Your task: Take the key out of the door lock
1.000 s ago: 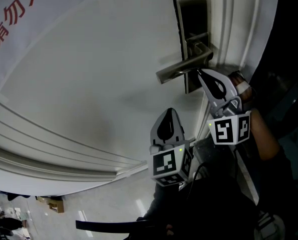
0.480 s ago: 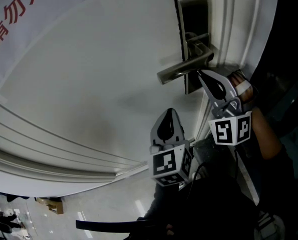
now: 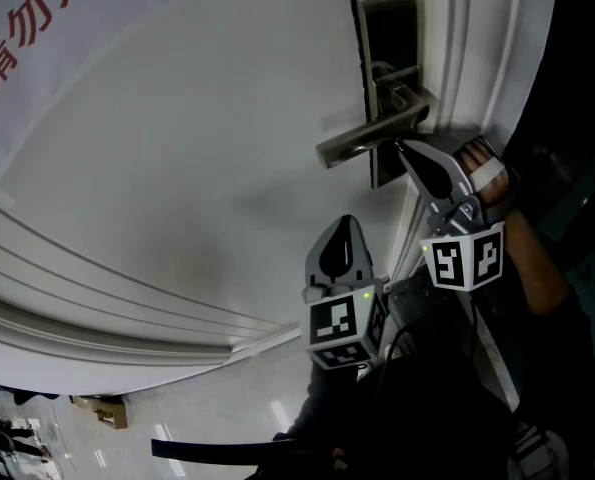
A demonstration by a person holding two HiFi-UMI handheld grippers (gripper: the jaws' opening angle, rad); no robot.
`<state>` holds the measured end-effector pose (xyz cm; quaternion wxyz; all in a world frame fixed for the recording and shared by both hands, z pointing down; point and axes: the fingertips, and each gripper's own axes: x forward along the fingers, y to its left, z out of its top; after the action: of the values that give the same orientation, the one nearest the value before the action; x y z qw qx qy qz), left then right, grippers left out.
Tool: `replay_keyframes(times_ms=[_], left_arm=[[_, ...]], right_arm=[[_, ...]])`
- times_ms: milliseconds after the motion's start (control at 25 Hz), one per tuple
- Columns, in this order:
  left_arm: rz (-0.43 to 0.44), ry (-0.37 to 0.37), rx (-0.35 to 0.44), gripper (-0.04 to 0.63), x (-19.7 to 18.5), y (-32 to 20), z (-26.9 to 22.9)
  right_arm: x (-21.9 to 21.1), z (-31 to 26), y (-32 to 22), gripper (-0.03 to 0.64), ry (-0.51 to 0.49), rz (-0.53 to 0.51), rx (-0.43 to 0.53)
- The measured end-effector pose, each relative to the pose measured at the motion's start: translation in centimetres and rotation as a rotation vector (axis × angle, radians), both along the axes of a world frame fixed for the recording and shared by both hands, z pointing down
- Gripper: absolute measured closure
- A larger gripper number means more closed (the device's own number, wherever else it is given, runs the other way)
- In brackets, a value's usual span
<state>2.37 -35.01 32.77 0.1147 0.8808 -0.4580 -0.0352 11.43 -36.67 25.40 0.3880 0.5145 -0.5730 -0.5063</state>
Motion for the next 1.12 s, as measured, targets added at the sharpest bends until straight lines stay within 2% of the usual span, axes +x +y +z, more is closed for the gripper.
replay_keyframes(times_ms=[240,600,1120], left_arm=[[0.016,-0.029,-0.002,0.595,0.31,0.09,0.61],[0.011,-0.026,0.018,0.595,0.02,-0.09,0.19],[0.008,-0.011,0.004,0.595,0.13,0.09,-0.02]], right_arm=[[-0.05,0.05,0.01,0.603,0.016,0.001,-0.004],[0.01,0.09,0.03,0.604,0.054,0.011,-0.013],[0.09,0.07,0.08,0.604,0.083,0.02,-0.029]])
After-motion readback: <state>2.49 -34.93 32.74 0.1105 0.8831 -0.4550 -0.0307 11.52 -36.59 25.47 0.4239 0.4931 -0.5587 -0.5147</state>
